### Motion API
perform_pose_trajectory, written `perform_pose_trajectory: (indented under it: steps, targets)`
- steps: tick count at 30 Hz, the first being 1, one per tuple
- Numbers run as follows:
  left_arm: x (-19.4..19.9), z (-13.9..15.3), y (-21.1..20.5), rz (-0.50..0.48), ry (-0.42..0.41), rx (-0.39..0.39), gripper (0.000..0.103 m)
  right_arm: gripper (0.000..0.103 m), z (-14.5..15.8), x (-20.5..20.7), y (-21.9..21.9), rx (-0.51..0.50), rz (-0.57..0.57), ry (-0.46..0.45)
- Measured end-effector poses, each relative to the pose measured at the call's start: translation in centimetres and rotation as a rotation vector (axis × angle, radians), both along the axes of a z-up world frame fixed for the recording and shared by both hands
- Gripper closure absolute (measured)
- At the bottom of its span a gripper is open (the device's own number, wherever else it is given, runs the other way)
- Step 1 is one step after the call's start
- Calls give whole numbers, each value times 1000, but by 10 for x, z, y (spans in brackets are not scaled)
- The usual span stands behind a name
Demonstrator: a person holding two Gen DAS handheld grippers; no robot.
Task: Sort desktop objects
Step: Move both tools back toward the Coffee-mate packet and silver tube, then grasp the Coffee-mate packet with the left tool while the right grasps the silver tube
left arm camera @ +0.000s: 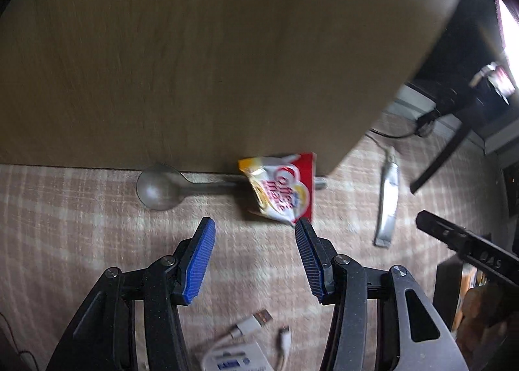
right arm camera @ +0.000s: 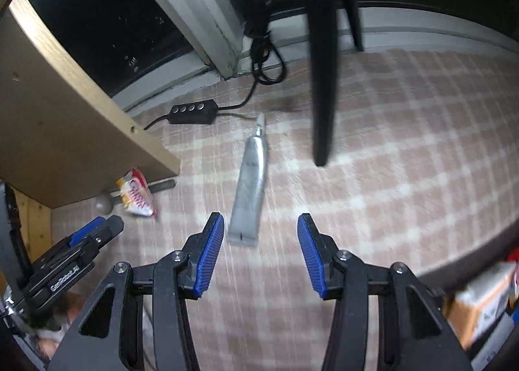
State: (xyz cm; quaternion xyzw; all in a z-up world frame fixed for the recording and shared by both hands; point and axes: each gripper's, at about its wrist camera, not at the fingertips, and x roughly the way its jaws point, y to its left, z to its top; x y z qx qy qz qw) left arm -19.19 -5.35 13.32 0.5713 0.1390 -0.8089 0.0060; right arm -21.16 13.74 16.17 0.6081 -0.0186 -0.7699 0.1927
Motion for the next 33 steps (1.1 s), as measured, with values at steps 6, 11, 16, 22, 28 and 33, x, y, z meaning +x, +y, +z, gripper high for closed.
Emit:
perform_pose_trajectory:
  steps: [6,11,16,22,28,33]
  targets:
    - [-12,-9,2,-1,1,27,55,56,-14,-15,-18,37,1,7]
    - [-16,-14,12,-7,-3,31,54,56,-21,-23,-29,81,-1,29]
    - [-15,-19,31,-19,6,-9,43,56,-26,-27,-38,105,7,38]
    - [-16,-31,43,-3,7,-49,43,56,-31,-29,-48,144,23,59]
    - [-8,-33,54,-9,19,-97,46,69,-33,-31,-55,190,28,84]
    - [1,-33,54,-2,30,-99,54,80,-33,-25,-51,182,46,81]
